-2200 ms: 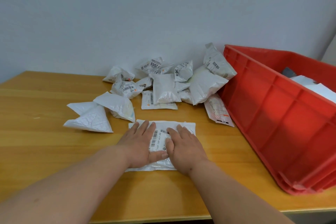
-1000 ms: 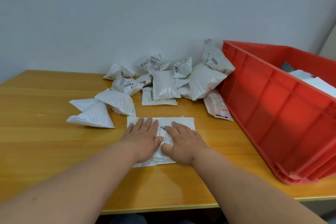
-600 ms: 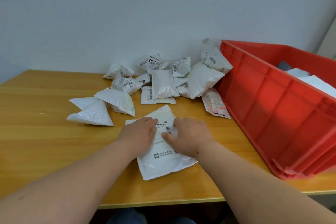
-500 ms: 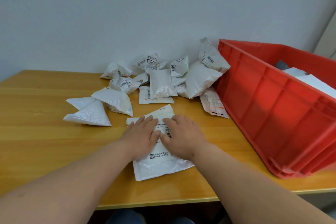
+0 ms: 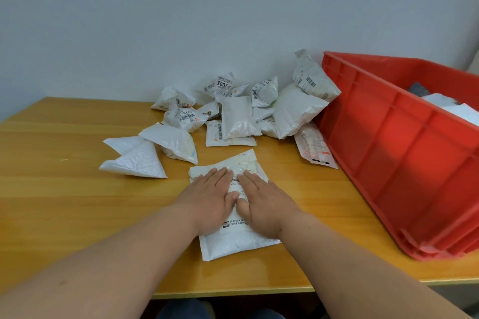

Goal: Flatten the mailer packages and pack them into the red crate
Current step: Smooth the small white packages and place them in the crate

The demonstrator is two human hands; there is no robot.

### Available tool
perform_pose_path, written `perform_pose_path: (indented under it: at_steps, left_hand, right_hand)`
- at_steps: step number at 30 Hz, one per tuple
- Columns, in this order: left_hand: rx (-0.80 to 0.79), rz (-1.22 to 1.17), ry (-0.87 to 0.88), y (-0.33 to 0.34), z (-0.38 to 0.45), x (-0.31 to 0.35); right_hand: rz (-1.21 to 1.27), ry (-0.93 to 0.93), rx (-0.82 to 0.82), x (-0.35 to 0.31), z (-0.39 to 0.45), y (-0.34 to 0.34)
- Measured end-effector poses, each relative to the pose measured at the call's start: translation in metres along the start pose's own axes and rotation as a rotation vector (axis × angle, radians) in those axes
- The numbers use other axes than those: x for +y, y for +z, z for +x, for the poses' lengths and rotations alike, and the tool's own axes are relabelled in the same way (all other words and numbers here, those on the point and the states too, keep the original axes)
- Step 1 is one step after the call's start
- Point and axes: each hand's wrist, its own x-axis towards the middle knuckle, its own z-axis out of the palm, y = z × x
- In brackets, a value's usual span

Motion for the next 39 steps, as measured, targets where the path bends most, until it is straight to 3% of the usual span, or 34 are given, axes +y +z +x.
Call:
perform_pose_path:
  at_steps: [4, 8, 13, 19, 27, 32, 35, 39]
  left_hand:
    - [0.012, -0.070, -0.019, -0.001, -0.001, -0.001]
    - [0.157, -0.177, -0.192, 0.005, -0.014, 0.003]
    - [0.134, -0.347, -0.290, 0.005, -0.004, 0.013]
    - [0.132, -0.276, -0.304, 0.019, 0.004, 0.014]
    - [0.085, -0.210, -0.332, 0.011, -0.004, 0.017]
    - [0.220, -0.274, -0.476, 0.004, -0.017, 0.015]
    - [0.252, -0.453, -0.591, -0.001, -0.014, 0.010]
    - [0.222, -0.646, -0.602, -0.010, -0.017, 0.013]
  right_hand:
    - [0.109, 0.030, -0.019, -0.002, 0.007, -0.011]
    - [0.139, 0.065, 0.065, 0.010, 0.006, -0.013]
    - [0.195, 0.113, 0.060, 0.011, 0.002, -0.001]
    - [0.216, 0.129, 0.002, 0.009, 0.005, 0.001]
    - [0.066, 0.185, -0.045, 0.001, 0.005, -0.005]
    - [0.115, 0.316, -0.018, -0.004, -0.006, -0.010]
    - [0.116, 0.399, 0.036, -0.007, -0.015, -0.021]
    - [0.225, 0.530, -0.079, -0.009, -0.020, -0.037]
